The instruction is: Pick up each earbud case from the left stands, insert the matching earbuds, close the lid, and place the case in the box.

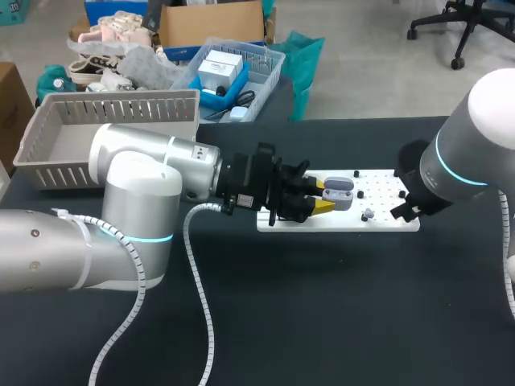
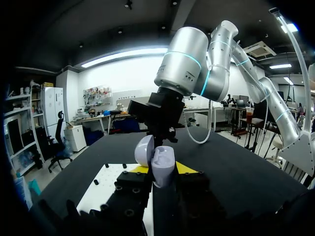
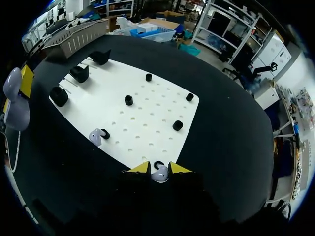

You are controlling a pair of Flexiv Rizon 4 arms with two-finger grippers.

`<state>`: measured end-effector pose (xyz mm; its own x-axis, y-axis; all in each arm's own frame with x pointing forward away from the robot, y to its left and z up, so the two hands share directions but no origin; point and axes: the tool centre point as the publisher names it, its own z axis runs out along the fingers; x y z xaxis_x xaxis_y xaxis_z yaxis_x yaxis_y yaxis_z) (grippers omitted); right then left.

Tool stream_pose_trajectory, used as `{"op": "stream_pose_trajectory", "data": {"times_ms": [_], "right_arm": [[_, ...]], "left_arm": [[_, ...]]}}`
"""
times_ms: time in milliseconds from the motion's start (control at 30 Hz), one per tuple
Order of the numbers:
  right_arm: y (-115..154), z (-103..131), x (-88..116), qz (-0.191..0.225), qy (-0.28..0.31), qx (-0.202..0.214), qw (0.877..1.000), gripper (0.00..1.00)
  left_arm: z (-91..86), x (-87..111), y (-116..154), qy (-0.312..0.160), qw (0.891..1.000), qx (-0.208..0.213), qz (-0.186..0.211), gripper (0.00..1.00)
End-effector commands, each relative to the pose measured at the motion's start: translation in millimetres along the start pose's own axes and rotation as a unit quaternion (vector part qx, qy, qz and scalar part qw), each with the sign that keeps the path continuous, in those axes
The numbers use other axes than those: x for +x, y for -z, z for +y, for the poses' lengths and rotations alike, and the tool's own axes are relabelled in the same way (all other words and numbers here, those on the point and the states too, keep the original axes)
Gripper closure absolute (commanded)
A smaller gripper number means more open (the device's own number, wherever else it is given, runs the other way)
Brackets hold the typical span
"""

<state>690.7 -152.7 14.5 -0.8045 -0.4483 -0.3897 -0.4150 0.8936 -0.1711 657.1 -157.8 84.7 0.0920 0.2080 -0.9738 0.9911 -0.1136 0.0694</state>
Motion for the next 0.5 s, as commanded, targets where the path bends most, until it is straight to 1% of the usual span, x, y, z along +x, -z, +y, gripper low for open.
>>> {"op": "stream_pose_trajectory", "data": {"times_ms": [33,67,333,467,500], "right_arm": [[1.6,1.3,2.3,-0.007,-0.002,0.044,0.999,0.96],[3.6,0.9,2.1,-0.007,-0.002,0.045,0.999,1.00],[24.6,-0.4,-0.7,-0.011,0.006,0.055,0.998,1.00],[45.4,-0.7,-6.1,-0.009,0.012,0.064,0.998,1.00],[50.8,-0.7,-7.9,-0.001,0.017,0.068,0.998,1.00]], "left_arm": [[-1.1,0.1,0.3,0.000,1.000,-0.002,0.000,1.00],[-1.1,0.1,0.3,0.000,1.000,-0.002,0.000,1.00],[-1.1,0.1,0.3,0.000,1.000,-0.002,0.000,1.00],[-1.1,0.1,0.3,0.000,1.000,-0.002,0.000,1.00],[-1.1,0.1,0.3,0.000,1.000,-0.002,0.000,1.00]]}}
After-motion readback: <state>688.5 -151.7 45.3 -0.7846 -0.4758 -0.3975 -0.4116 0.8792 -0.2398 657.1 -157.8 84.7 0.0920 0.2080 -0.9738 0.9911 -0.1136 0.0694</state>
